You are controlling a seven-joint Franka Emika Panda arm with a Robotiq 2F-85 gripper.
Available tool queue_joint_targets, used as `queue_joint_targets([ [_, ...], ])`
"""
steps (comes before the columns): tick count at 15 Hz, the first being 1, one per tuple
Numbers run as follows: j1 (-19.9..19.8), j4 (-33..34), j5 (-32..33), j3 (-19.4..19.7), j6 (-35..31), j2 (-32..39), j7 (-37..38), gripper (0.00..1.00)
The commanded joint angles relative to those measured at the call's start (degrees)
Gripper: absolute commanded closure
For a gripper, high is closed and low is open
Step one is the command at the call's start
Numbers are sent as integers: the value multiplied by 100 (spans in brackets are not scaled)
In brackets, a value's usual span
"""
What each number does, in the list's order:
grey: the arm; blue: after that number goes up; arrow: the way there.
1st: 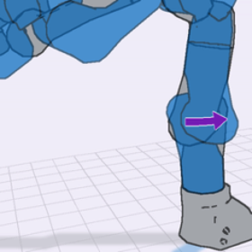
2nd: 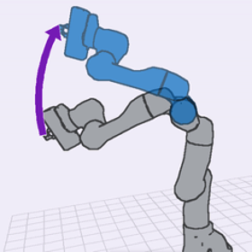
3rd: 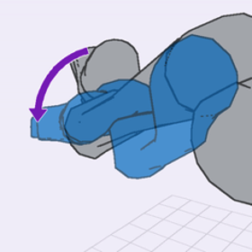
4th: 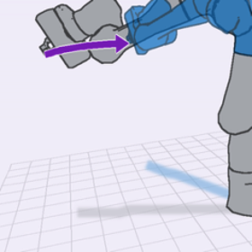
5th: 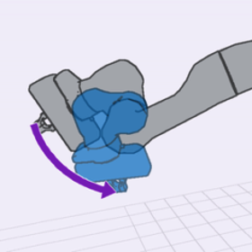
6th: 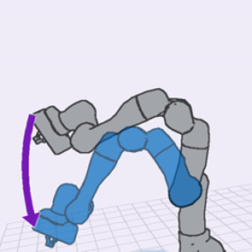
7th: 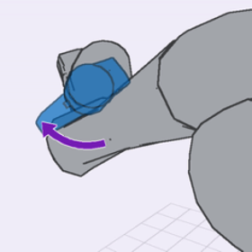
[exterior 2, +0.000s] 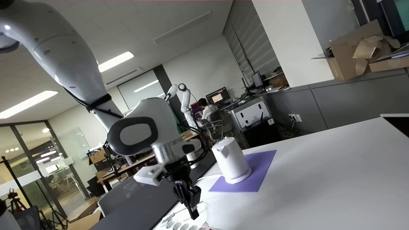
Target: Press the main switch on the adapter cord
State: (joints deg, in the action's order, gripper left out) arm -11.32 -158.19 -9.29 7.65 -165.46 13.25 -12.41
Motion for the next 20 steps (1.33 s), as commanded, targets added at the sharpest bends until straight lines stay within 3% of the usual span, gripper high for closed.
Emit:
queue_joint_targets([
  [1,-156,246,111,-118,-174,506,90,100],
  [3,-82,330,305,-13,-208,731,189,100],
  [5,354,517,842,469,371,917,524,100],
  [6,-37,275,606,70,10,714,237,99],
  [9,152,428,854,306,244,899,379,99],
  [15,161,485,854,300,333,947,354,100],
  [20,31,469,767,173,-159,1196,404,100],
])
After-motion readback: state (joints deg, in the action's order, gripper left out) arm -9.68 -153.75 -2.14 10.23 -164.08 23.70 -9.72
